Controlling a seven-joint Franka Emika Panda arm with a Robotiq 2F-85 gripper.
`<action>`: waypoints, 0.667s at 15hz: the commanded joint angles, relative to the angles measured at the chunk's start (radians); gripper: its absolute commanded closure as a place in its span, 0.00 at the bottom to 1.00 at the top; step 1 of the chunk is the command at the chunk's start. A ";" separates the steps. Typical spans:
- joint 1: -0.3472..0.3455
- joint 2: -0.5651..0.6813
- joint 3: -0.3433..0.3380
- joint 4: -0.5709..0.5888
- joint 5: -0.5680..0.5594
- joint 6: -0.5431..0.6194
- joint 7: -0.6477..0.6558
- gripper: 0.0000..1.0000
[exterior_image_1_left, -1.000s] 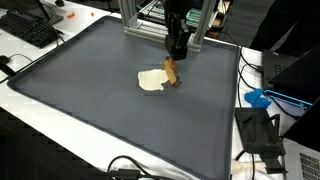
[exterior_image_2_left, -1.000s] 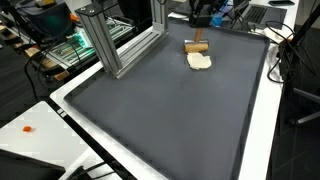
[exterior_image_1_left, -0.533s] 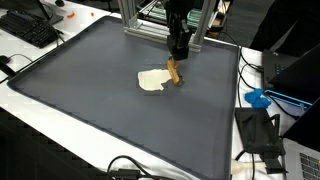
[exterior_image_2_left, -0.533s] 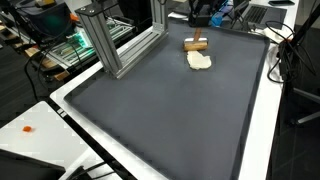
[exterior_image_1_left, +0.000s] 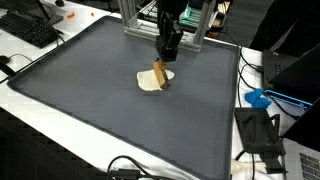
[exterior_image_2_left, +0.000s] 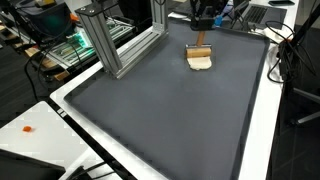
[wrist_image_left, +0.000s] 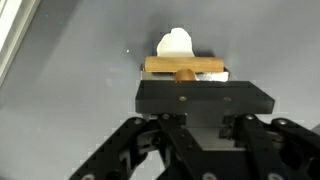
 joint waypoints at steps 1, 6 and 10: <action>0.016 0.053 -0.038 -0.054 -0.112 0.073 0.076 0.78; 0.025 0.057 -0.061 -0.077 -0.231 0.120 0.188 0.78; 0.025 0.063 -0.075 -0.088 -0.313 0.137 0.280 0.78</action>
